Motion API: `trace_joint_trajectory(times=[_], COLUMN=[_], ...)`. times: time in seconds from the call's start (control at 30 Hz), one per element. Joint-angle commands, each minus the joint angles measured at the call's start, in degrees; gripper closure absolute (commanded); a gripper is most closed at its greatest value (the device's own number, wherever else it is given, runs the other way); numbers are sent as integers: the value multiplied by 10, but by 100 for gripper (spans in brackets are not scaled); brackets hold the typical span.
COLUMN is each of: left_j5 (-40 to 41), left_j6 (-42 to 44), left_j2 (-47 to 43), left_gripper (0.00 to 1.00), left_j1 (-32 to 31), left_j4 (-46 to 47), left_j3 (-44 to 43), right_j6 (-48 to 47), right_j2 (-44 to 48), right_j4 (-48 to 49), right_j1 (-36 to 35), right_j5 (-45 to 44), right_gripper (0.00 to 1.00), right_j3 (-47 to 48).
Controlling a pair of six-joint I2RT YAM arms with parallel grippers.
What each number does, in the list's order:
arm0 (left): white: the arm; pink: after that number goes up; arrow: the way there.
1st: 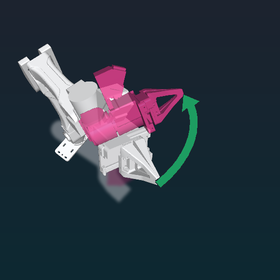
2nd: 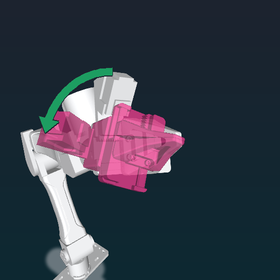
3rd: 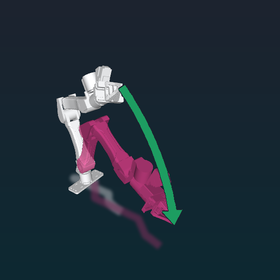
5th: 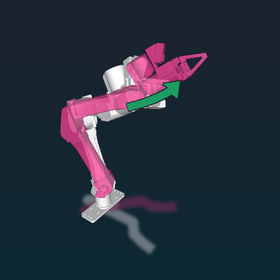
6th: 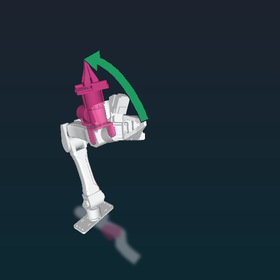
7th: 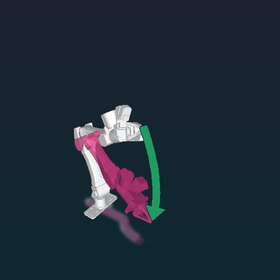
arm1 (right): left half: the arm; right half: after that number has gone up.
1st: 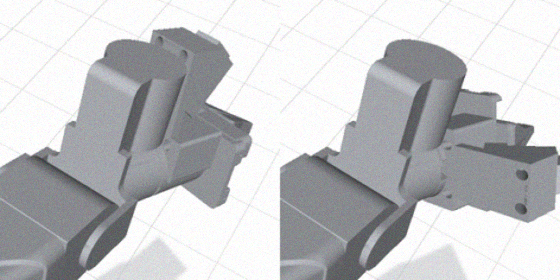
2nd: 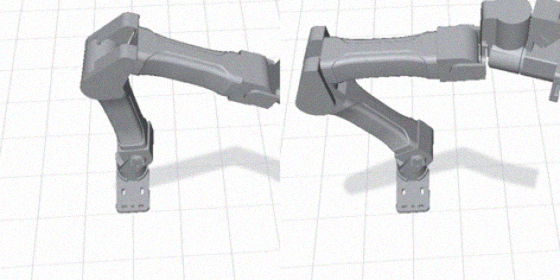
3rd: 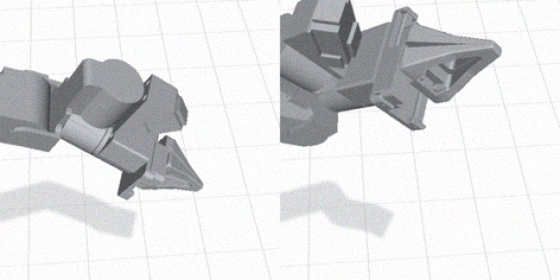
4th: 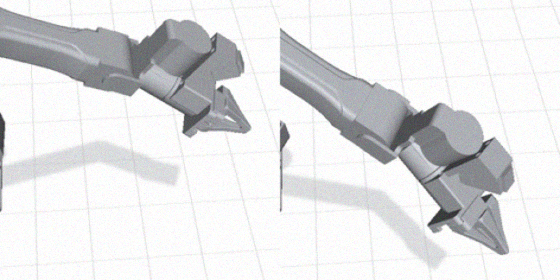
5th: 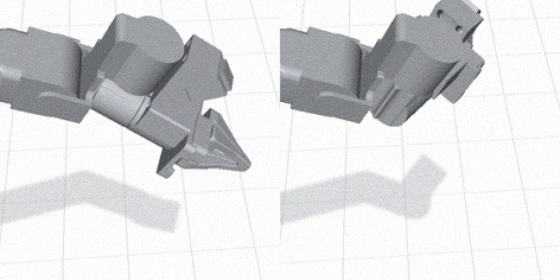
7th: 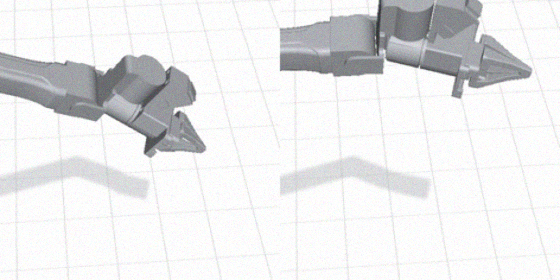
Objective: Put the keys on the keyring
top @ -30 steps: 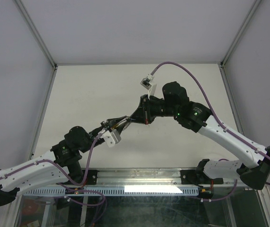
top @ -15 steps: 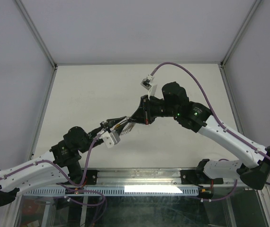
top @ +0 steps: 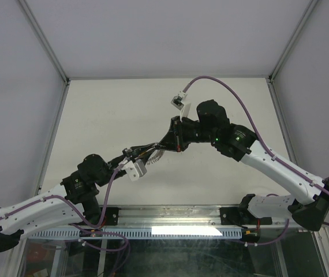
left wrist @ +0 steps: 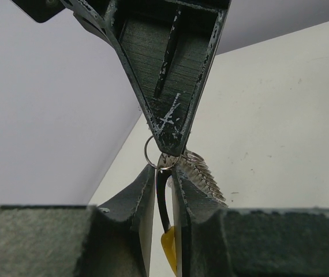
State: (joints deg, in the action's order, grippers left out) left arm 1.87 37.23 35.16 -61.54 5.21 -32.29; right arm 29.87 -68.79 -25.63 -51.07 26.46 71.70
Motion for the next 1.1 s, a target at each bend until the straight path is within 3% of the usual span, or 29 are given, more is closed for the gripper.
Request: trace_joint_trajectory(times=[0.0,0.1,0.33,0.5,0.63,0.83,0.97,1.07], left_j5=[-29,-37,-45,-47,-49,-47,-45,-44], left_j6=[14,17,17,7,-5,-9,-10,-10], left_j2=[-7,-8,-11,-8,-4,-2,0,1], left_gripper=[88,100,100,100,100,100,100,100], left_j1=[-2,-2,-1,-2,-2,-2,-2,-2], left_j4=[33,33,30,27,27,26,26,26], left_j3=[-15,-14,-14,-15,-15,-15,-15,-15], right_j6=[-6,-8,-10,-11,-7,-2,1,1], right_j2=[-2,-2,2,15,25,27,28,27], right_j4=[14,11,13,32,56,69,74,74], right_j1=[1,1,1,1,1,1,1,1], right_j5=[18,16,4,-7,-13,-15,-15,-16], right_gripper=[100,100,100,77,68,67,76,77], right_j3=[21,21,20,17,8,2,1,0])
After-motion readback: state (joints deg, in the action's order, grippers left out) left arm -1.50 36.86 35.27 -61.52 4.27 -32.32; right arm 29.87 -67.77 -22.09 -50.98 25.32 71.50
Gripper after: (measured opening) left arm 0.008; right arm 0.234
